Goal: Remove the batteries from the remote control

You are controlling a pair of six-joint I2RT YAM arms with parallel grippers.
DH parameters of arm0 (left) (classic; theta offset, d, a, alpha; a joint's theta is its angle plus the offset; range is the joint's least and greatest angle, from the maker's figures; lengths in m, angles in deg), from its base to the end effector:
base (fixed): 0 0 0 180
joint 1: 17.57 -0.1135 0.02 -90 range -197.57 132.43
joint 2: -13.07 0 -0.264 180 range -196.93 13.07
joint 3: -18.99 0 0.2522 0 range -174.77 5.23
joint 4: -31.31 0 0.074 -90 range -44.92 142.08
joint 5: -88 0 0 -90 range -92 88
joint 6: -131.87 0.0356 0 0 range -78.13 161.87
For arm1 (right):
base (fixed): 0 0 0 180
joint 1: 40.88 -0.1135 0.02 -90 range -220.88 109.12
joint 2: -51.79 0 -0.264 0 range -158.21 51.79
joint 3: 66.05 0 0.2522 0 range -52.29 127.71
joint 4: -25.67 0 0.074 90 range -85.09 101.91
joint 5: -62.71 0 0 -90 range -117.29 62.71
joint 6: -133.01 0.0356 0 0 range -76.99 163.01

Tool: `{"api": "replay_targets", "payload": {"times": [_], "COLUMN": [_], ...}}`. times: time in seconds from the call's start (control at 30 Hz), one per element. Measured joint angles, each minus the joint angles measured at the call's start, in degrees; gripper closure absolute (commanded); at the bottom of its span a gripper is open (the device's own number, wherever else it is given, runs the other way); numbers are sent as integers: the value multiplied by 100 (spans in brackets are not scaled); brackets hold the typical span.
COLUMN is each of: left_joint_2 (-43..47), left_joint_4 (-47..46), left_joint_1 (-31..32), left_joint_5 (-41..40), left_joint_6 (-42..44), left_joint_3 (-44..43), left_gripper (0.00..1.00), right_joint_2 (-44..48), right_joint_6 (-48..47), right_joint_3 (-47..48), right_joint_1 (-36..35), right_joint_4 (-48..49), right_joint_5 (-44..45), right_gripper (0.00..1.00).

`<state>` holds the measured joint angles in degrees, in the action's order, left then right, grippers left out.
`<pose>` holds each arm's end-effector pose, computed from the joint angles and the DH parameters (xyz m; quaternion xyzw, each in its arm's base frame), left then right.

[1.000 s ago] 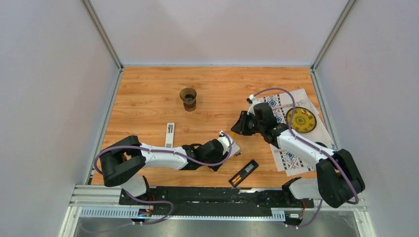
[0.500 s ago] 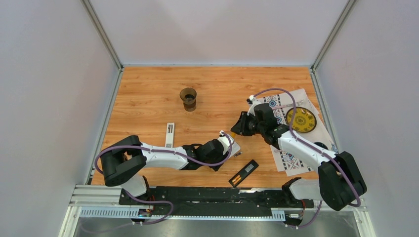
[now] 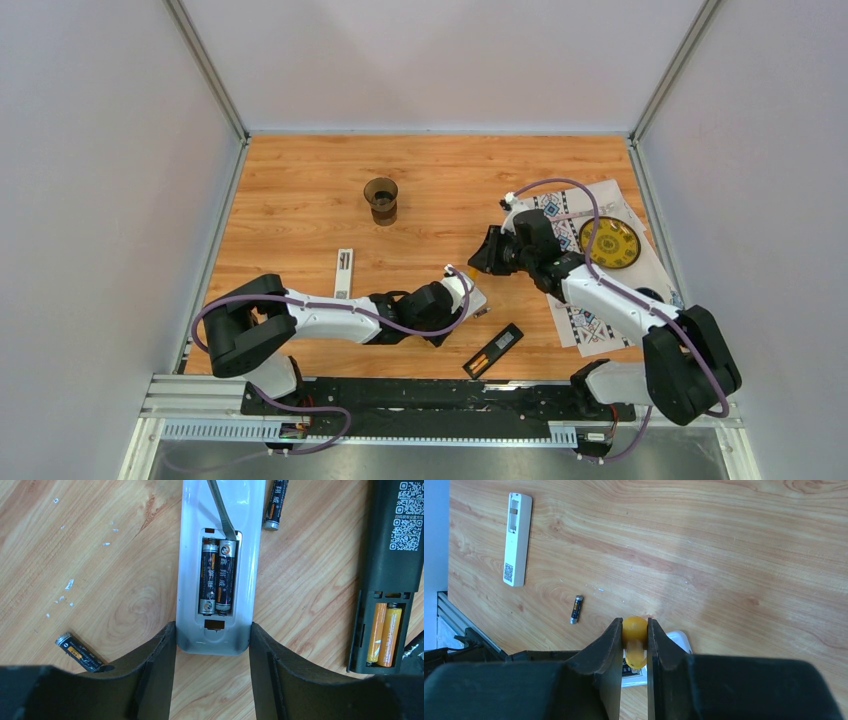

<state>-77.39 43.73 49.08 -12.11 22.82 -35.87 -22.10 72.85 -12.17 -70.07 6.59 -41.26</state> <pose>0.1247 -0.2731 0.1496 0.3464 0.8637 -0.1823 0.3175 0.2297 0.1382 0.2124 -0.0472 0.8965 0.3057 0.3172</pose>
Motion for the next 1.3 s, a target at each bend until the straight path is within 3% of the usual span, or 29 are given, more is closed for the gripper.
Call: {"api": "replay_targets", "payload": {"times": [0.43,0.67,0.83,1.3], "left_joint_2": [-4,-4,-4,-4], "left_joint_4": [0,0,4,0], "left_joint_1": [2,2,2,2], "left_joint_5": [-4,-7,-7,-31], "left_joint_6": [0,2,2,-13], "left_joint_3": [0,0,0,0], "left_gripper": [91,99,100,100], "right_joint_2": [-114,-227,-267,-210], "right_joint_6": [-24,31,125,992], "right_joint_3": [-13,-216,-350,-485], "right_joint_1": [2,20,39,-7], "right_joint_4": [136,695,1073,1818], "right_joint_5": [-105,-306,-457,-1202], "right_gripper": [100,100,100,100]}}
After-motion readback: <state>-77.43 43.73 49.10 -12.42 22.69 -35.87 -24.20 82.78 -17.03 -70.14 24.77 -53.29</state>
